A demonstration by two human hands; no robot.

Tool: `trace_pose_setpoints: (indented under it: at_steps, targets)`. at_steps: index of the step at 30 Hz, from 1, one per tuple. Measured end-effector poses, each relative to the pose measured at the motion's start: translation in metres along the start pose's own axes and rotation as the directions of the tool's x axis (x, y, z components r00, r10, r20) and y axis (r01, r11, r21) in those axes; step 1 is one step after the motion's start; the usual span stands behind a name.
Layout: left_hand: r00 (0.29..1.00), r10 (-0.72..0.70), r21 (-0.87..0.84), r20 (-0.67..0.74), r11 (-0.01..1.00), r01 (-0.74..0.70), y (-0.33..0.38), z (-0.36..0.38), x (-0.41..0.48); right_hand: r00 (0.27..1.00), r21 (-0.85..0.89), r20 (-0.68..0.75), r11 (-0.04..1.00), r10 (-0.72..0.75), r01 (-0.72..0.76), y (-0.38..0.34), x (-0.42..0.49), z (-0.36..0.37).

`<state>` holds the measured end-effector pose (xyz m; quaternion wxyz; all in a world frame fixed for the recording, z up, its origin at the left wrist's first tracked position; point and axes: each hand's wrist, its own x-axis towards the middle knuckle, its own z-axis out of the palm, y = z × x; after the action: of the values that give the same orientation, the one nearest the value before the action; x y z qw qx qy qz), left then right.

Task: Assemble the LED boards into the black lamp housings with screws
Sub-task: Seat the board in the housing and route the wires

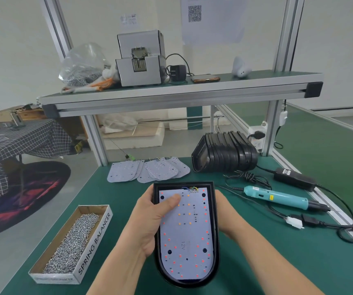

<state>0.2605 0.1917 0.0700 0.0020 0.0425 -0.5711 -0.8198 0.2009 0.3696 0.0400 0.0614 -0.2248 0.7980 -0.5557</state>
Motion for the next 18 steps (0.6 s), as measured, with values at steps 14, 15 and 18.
trace_pose_setpoints:
  at_steps: [14,15,18]
  targets:
    - [0.988,0.099,0.124,-0.119,0.989,-0.085,0.001,-0.002,0.009,0.971,0.218,-0.237,0.974,-0.005,0.058,-0.010,-0.003,0.008]
    - [0.988,0.105,0.143,-0.116,0.986,-0.088,0.002,-0.002,0.009,0.974,0.261,-0.227,0.964,0.014,0.048,-0.009,-0.003,0.009]
    - [0.987,0.113,0.169,-0.118,0.981,-0.093,0.002,-0.003,0.009,0.967,0.264,-0.256,0.962,0.003,0.066,-0.008,-0.005,0.014]
